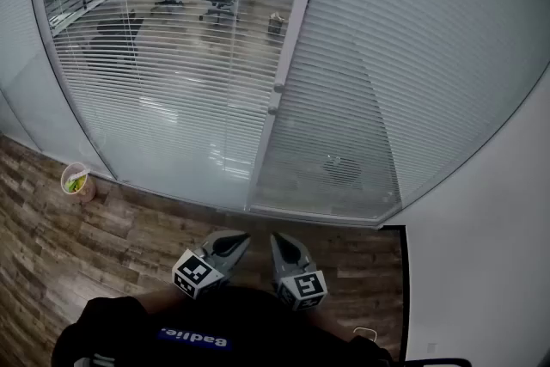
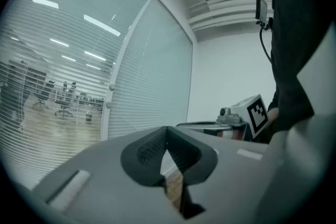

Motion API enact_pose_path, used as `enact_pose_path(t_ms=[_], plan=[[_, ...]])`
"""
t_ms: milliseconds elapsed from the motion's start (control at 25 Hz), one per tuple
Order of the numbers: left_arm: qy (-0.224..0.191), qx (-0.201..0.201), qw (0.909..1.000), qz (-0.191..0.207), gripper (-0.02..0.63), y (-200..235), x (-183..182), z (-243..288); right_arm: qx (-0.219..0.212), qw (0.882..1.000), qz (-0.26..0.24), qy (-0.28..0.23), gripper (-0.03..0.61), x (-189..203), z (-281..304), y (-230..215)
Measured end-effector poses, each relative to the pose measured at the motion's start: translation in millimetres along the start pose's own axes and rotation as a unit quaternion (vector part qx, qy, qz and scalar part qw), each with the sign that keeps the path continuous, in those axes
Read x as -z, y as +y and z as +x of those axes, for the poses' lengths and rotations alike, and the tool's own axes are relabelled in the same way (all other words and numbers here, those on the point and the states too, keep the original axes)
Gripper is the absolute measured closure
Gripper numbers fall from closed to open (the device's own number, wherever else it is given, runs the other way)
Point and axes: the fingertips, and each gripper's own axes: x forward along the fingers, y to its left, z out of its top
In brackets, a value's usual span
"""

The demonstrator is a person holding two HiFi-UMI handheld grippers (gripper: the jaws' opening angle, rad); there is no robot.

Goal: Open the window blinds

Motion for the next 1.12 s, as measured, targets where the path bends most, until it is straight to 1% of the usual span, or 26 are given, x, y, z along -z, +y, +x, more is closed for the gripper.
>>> enact_pose_path(t_ms=[200,440,600,800,920,1000,1120], plan=[[-0.001,0.0,1.0,0.0,0.615,2.8,-0.5,-3.2,-0.002,1.0,-0.007,0.003,0.577,-0.1,2.6,3.1],[-0.003,-0.002,1.0,-0.002,0.615,7.3,-1.0,-7.2,-0.003,1.0,0.005,-0.004,0.575,-3.9,6.0,6.2],[-0.005,-0.007,1.0,-0.004,0.615,12.5,-0.2,-14.7,-0.005,1.0,0.008,0.003,0.575,-0.8,11.2,11.3],[-0.014,-0.019,0.9997,-0.007,0.615,32.4,-4.8,-31.1,-0.01,1.0,0.007,0.007,0.575,-3.4,27.3,28.0],[-0.017,-0.022,0.9996,-0.008,0.615,43.7,-4.2,-44.6,-0.003,1.0,0.0,0.001,0.575,-5.3,38.7,36.8],[-0.015,-0.023,0.9996,-0.003,0.615,46.5,-1.8,-52.4,0.001,1.0,0.004,-0.004,0.575,-1.3,41.6,42.5],[-0.016,-0.025,0.9996,0.002,0.615,53.7,-6.7,-64.0,-0.005,1.0,0.014,-0.003,0.575,-1.5,48.9,58.6]])
